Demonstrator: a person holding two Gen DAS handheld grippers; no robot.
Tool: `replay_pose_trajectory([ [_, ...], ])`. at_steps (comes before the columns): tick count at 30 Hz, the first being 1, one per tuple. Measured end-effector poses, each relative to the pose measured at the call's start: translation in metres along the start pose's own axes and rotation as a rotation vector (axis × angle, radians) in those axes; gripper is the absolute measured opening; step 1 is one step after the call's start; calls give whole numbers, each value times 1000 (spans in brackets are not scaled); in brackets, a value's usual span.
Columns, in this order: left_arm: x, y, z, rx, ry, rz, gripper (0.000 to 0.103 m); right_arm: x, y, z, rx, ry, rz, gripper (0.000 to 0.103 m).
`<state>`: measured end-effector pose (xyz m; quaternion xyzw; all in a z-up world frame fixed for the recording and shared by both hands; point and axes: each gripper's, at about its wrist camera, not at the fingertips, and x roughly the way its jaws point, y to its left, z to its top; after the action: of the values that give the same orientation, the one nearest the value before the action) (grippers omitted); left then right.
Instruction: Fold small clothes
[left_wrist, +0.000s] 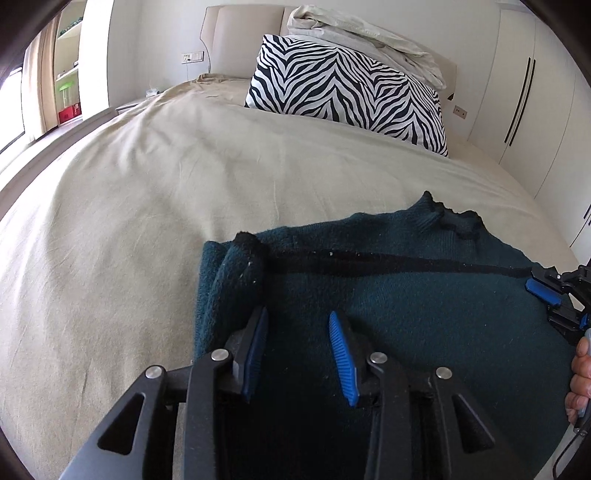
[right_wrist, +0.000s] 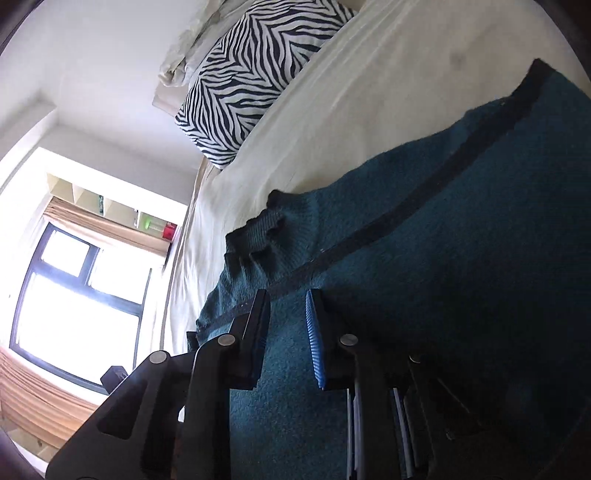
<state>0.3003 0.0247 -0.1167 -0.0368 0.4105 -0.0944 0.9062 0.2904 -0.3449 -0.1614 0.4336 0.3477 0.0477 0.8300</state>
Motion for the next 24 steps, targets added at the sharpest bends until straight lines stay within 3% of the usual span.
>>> replay_pose_trajectory([
  [3, 1, 2, 0, -7, -2, -9, 39, -35, -37, 17, 115, -88, -28, 14],
  [6, 2, 0, 0, 3, -1, 2, 39, -72, -35, 20, 104, -191, -197, 19],
  [8, 2, -2, -2, 15, -6, 16, 39, -83, -22, 8, 113, -187, -110, 22],
  [11, 1, -5, -3, 25, -11, 30, 39, -78, 25, -29, -22, -43, 28, 22],
  [14, 1, -6, -3, 27, -12, 34, 39, -40, 89, -100, -195, 179, 134, 22],
  [18, 1, -7, -4, 34, -13, 40, 39, 11, 127, -183, -338, 411, 170, 22],
  [20, 0, -6, -4, 35, -14, 38, 39, 26, 117, -195, -327, 448, 119, 22],
  [21, 0, -6, -5, 35, -14, 36, 39, 25, 108, -193, -288, 444, 151, 22],
  [24, 0, -5, -5, 33, -18, 33, 39, 4, 78, -169, -184, 364, 170, 22],
])
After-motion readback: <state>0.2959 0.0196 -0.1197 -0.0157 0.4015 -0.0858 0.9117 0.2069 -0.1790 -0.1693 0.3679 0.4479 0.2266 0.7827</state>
